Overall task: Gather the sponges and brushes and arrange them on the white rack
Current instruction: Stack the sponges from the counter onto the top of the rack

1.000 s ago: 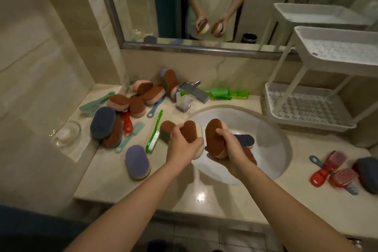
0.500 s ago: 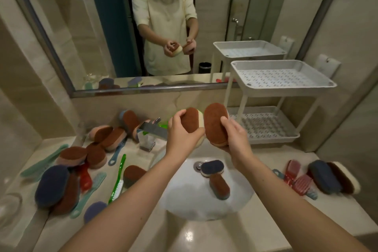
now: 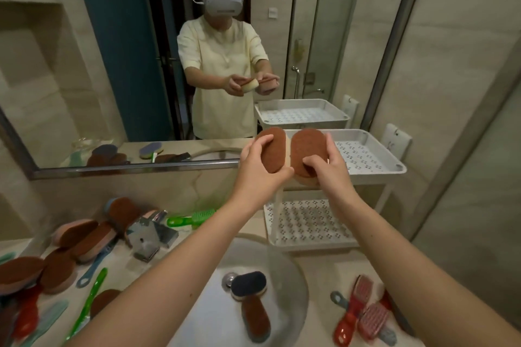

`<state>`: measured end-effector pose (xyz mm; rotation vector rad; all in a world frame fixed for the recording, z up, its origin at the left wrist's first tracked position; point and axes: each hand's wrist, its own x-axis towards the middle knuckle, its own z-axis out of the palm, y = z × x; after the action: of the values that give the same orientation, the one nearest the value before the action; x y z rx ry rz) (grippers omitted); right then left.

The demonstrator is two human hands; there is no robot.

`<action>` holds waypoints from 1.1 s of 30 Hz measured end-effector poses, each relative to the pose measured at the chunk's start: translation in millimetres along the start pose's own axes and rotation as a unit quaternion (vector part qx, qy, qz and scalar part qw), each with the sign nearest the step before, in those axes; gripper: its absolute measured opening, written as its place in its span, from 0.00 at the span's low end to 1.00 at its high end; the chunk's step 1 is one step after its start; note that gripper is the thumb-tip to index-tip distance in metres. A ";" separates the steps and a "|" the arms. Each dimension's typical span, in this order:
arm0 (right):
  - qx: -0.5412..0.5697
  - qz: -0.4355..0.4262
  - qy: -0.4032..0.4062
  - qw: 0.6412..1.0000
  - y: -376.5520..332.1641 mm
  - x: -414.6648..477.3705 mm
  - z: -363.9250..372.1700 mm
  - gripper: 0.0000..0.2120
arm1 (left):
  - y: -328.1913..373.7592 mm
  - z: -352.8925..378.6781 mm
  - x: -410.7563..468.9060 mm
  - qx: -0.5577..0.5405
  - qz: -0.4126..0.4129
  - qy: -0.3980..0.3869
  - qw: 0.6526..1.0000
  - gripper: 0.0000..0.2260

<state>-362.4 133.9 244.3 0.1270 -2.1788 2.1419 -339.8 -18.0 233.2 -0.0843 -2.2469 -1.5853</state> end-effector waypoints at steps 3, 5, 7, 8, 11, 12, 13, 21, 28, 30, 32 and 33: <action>-0.046 0.004 -0.006 0.999 -1.1 29.7 -21.7 0.40 | 3.5 23.0 18.2 0.022 -0.002 -0.018 1.000 0.32; -0.063 0.006 0.001 0.998 0.4 49.0 -34.5 0.38 | 4.1 37.2 28.1 0.037 0.002 -0.018 0.999 0.31; -0.075 0.008 -0.002 0.997 3.5 65.7 -44.8 0.36 | 3.4 50.4 37.4 0.057 0.003 -0.007 0.998 0.28; -0.081 0.008 -0.006 0.997 5.4 73.2 -48.8 0.35 | 2.5 56.7 42.4 0.069 0.002 0.000 0.998 0.27; -0.077 0.008 -0.017 0.997 12.6 94.3 -55.8 0.32 | -2.8 71.8 57.9 0.112 0.000 0.019 0.993 0.25; -0.077 0.008 -0.023 0.997 15.3 101.2 -56.4 0.30 | -5.0 75.2 62.8 0.135 0.001 0.026 0.990 0.25; -0.080 0.008 -0.028 0.996 17.8 108.1 -55.9 0.29 | -7.3 77.8 67.5 0.161 -0.001 0.034 0.986 0.25; -0.110 0.035 -0.071 0.991 38.6 144.8 -36.8 0.38 | -22.0 86.1 90.9 0.309 -0.021 0.065 0.949 0.17; -0.212 0.006 -0.119 0.970 43.9 153.9 -38.2 0.36 | -27.4 89.1 92.7 0.368 -0.029 0.071 0.927 0.16; -0.291 0.003 -0.109 0.951 44.6 153.7 -37.4 0.29 | -29.1 89.2 92.7 0.381 -0.025 0.068 0.922 0.16; -0.359 0.002 -0.107 0.927 46.1 152.2 -37.2 0.26 | -31.1 88.9 93.5 0.391 -0.027 0.047 0.919 0.18; -0.372 -0.001 -0.108 0.922 46.9 151.8 -37.5 0.25 | -31.3 88.7 94.3 0.386 -0.038 0.028 0.921 0.18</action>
<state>-518.6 172.1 216.3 0.3175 -2.9358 1.1960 -459.8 36.0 212.4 0.2617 -2.6735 -0.6172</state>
